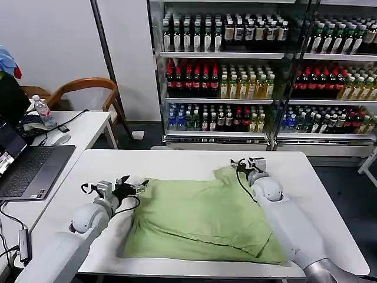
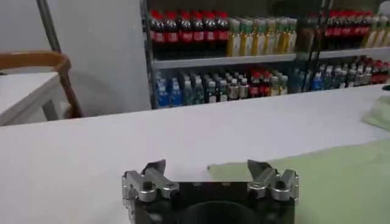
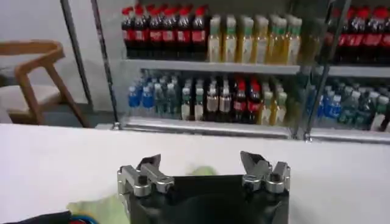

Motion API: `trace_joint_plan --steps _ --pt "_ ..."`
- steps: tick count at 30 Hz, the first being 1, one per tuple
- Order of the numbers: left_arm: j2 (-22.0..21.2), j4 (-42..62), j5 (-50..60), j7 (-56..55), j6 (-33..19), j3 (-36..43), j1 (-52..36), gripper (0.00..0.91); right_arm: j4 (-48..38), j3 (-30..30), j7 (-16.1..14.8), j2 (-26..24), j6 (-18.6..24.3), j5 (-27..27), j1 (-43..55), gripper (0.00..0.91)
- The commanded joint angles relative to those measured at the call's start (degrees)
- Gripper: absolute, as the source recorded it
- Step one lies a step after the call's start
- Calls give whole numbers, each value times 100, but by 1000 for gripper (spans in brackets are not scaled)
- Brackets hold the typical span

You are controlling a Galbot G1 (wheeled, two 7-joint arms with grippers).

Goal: Fold and organize the clothes.

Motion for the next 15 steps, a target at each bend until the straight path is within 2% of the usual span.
trace_joint_plan --steps 1,7,8,9,10,11,12,13,14,15 --pt "-39 414 -58 28 84 291 -360 907 -363 -90 57 121 -289 355 228 907" --pt "-54 447 -38 0 173 357 -379 907 -467 -5 16 113 -263 462 216 907" --pt "-57 447 -36 -4 172 362 -379 715 -475 3 11 113 -264 465 214 907" --pt "-61 449 -36 -13 173 360 -379 413 -475 2 8 113 -265 464 213 907" --pt "-69 449 -36 -32 187 362 -381 101 -471 1 -2 117 -268 465 209 544" --pt "-69 440 -36 -30 241 358 -381 71 -464 2 -4 119 -268 465 206 363" --pt "-70 434 -42 -33 267 359 -379 50 -459 16 -17 128 -266 465 206 242" --pt "-68 434 -41 -33 262 370 -377 40 -461 21 -28 133 -264 464 203 81" --pt "-63 427 -46 -24 264 384 -373 40 -476 38 -60 143 -258 463 208 0" --pt "-54 426 -45 -13 265 398 -370 40 -486 52 -82 149 -254 462 210 0"
